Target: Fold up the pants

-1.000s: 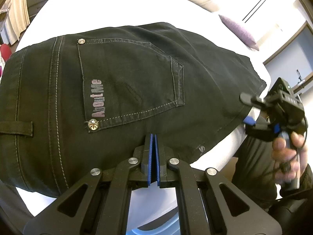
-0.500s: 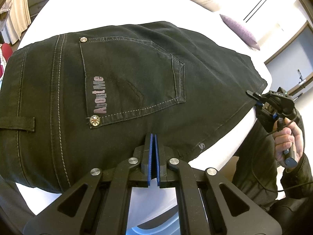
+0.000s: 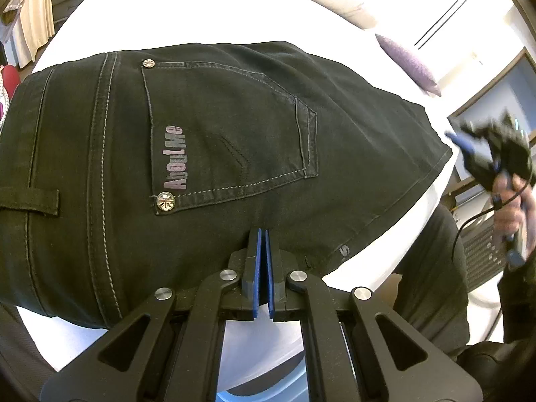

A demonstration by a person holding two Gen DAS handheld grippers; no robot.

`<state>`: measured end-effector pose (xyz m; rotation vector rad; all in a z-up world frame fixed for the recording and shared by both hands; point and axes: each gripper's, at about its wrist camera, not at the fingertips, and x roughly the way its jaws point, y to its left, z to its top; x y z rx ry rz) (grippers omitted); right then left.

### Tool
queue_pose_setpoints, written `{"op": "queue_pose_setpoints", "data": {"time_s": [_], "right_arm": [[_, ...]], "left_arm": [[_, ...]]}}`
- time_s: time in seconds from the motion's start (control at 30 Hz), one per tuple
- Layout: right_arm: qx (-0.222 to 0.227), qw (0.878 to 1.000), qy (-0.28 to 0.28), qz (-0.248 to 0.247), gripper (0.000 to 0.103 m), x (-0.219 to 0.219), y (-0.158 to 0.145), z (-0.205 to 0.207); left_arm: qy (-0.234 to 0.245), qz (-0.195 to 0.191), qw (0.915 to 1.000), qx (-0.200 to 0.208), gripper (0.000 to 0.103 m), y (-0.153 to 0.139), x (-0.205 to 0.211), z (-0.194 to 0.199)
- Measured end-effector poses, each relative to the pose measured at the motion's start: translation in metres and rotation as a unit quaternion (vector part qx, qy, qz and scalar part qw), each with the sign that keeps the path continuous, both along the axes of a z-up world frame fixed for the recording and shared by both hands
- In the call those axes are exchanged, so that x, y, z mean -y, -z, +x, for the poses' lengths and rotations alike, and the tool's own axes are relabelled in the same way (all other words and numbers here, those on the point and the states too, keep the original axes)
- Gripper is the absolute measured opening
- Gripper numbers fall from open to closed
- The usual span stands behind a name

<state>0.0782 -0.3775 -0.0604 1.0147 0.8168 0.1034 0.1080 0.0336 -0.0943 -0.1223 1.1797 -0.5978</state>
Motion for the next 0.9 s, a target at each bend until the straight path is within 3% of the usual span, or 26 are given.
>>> {"op": "queue_pose_setpoints", "data": {"time_s": [0.1, 0.13, 0.17, 0.3, 0.33, 0.37, 0.5, 0.57, 0.63, 0.7, 0.73, 0.8, 0.9], "right_arm": [[0.003, 0.994, -0.108, 0.024, 0.018, -0.068, 0.01, 0.073], [-0.005, 0.991, -0.131, 0.032, 0.01, -0.085, 0.018, 0.091], [-0.015, 0.987, -0.151, 0.049, 0.009, -0.103, 0.03, 0.111], [-0.071, 0.977, -0.18, 0.092, 0.008, -0.142, 0.078, 0.166], [-0.084, 0.977, -0.176, 0.082, 0.008, -0.145, 0.088, 0.176], [-0.097, 0.977, -0.172, 0.078, 0.0, -0.144, 0.098, 0.191], [-0.098, 0.979, -0.116, 0.137, 0.0, -0.114, 0.122, 0.207], [-0.075, 0.988, -0.078, 0.11, 0.0, -0.092, 0.117, 0.214], [-0.075, 0.992, -0.013, 0.101, 0.0, -0.057, 0.118, 0.211], [-0.079, 0.988, 0.068, 0.115, 0.0, -0.015, 0.116, 0.199], [-0.078, 0.987, 0.093, 0.108, 0.005, -0.001, 0.109, 0.191], [-0.036, 0.992, 0.076, 0.097, 0.005, 0.009, 0.079, 0.178], [0.007, 0.992, -0.018, 0.122, 0.005, -0.023, 0.054, 0.153]], "left_arm": [[-0.004, 0.001, 1.0, 0.001, 0.002, 0.0, -0.001, -0.001], [-0.003, 0.003, 1.0, 0.003, 0.002, 0.0, -0.001, -0.002], [-0.002, 0.006, 1.0, 0.004, 0.002, -0.001, -0.001, -0.003], [-0.001, 0.008, 1.0, 0.003, 0.002, 0.0, 0.0, -0.004], [-0.001, 0.007, 1.0, 0.002, 0.002, 0.001, 0.001, -0.004], [-0.001, 0.005, 1.0, 0.0, 0.002, 0.001, 0.0, -0.004], [-0.003, -0.001, 1.0, -0.006, 0.002, 0.004, -0.002, -0.001], [-0.003, -0.003, 1.0, -0.008, 0.002, 0.005, -0.004, -0.001], [-0.003, -0.004, 0.9999, -0.009, 0.002, 0.006, -0.006, 0.003], [-0.004, -0.004, 0.9999, -0.009, 0.002, 0.007, -0.007, 0.004], [-0.004, -0.004, 0.9999, -0.009, 0.002, 0.007, -0.008, 0.005], [-0.005, -0.004, 0.9999, -0.009, 0.002, 0.007, -0.008, 0.006], [-0.005, -0.004, 0.9999, -0.009, 0.002, 0.009, -0.007, 0.006]]}}
